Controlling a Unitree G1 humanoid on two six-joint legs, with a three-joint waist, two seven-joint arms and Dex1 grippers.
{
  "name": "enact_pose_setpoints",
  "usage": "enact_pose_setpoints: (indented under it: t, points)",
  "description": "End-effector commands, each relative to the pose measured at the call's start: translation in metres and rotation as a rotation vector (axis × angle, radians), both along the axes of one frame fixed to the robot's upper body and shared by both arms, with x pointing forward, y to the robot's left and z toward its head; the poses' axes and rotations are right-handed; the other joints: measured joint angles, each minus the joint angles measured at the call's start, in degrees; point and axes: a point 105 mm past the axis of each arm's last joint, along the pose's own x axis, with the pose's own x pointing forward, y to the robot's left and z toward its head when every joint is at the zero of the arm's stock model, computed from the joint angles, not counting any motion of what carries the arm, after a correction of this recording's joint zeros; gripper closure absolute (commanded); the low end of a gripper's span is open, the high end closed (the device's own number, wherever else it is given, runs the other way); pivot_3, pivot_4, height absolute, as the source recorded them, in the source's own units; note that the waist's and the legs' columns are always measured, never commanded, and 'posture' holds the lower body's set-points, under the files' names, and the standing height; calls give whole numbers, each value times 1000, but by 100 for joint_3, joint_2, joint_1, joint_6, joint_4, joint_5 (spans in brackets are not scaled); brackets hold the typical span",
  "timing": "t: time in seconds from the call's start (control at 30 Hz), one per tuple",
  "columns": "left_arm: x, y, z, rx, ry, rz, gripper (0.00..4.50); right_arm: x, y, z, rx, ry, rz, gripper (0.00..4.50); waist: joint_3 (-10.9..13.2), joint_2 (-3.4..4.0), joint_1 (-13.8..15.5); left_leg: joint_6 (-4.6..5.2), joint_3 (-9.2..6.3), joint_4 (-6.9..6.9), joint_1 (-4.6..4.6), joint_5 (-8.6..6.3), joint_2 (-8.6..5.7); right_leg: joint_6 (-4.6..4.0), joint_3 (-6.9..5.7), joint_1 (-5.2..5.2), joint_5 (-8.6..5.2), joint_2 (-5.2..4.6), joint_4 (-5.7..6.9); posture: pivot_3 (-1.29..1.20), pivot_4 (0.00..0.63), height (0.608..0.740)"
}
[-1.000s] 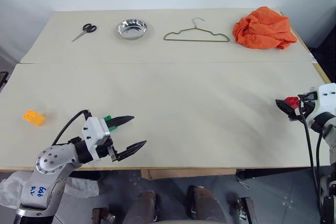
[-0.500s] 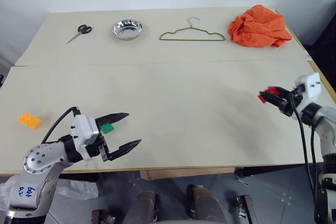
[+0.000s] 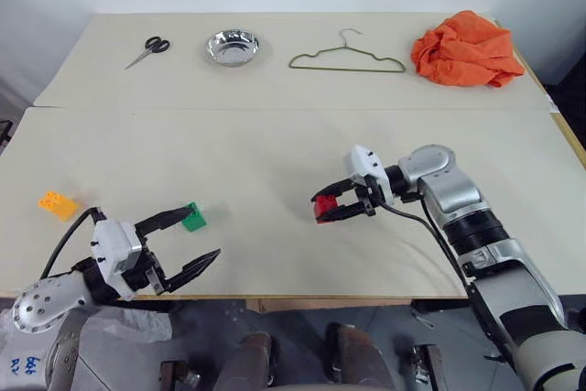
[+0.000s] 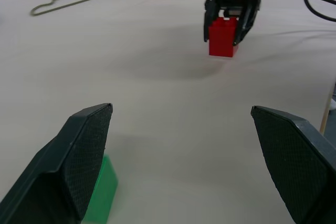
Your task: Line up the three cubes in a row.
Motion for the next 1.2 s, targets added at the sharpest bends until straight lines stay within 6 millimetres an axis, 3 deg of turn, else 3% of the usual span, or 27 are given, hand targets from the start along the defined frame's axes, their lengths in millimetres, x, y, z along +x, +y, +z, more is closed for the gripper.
enact_pose_setpoints:
  t: [0.03, 0.27, 0.37, 0.73, 0.9, 1.03, 1.2]
  points:
    - [-4, -3, 14, 18, -65, 19, 0, 2, -1, 1, -19, -58, 42, 3001, 0, 0, -10, 0, 0, 0, 0, 0, 0, 0, -1, 0, 0, 1, 0, 0, 150, 740]
    - [-4, -4, 15, 20, -65, 38, 0, 13, -12, 2, -37, -116, -12, 3001, 0, 0, -21, -12, 5, 1, 12, 7, 10, -1, 1, 1, -1, 7, 0, 0, 150, 740]
    - [-3, -4, 13, 17, -55, 29, 0, 8, -22, -4, -79, -151, 15, 3001, 0, 0, -11, -12, 5, 2, 12, 7, 10, -1, 2, 1, -1, 7, 0, 0, 150, 740]
    - [1, -5, 12, 17, -54, 16, 0, -2, -23, -8, 23, -83, -105, 3001, -1, -1, -14, -12, 3, 1, 12, 7, 12, -1, 1, 4, -1, 7, 4, 0, 150, 740]
    - [2, -3, 12, 16, -60, 34, 0, 0, -23, -4, 43, -107, -123, 1321, 0, 0, -12, -12, 5, 2, 12, 7, 11, -1, 2, 3, -1, 7, -2, 0, 150, 740]
    - [7, 22, 24, -58, -102, 179, 0, 2, -25, 19, 109, -116, -109, 30, 0, 0, -22, -12, 5, 1, 11, 7, 13, -1, 3, 1, -1, 8, -2, 0, 150, 740]
    - [-17, 57, 24, -59, -90, 314, 0, -12, -35, 41, 254, -144, -9, 30, 0, -1, -32, -16, 6, -5, 10, 4, 23, -1, 1, 1, -1, 15, -2, 0, 150, 740]
